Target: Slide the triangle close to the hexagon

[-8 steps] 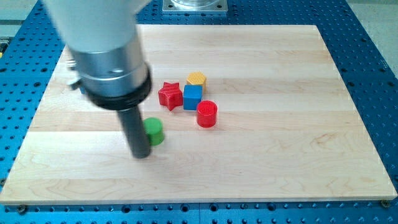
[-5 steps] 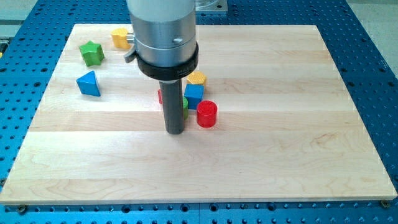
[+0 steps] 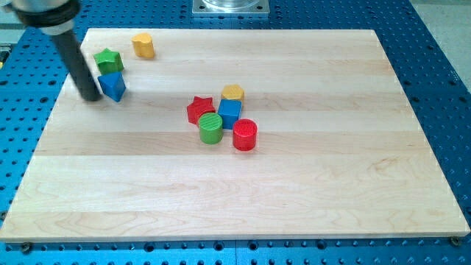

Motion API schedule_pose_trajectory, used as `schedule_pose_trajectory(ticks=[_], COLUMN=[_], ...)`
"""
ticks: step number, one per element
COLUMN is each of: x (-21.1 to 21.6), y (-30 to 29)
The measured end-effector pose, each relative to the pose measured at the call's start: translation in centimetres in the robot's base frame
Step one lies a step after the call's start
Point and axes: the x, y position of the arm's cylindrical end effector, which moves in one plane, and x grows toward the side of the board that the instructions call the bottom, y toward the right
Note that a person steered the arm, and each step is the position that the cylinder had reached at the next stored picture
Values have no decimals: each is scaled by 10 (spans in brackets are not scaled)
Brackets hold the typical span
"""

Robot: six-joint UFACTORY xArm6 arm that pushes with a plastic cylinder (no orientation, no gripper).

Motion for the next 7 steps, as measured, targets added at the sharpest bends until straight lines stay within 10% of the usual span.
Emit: schedule_pose_trajectory(ticks=[4,7], x=[-40,-22], y=[164,77])
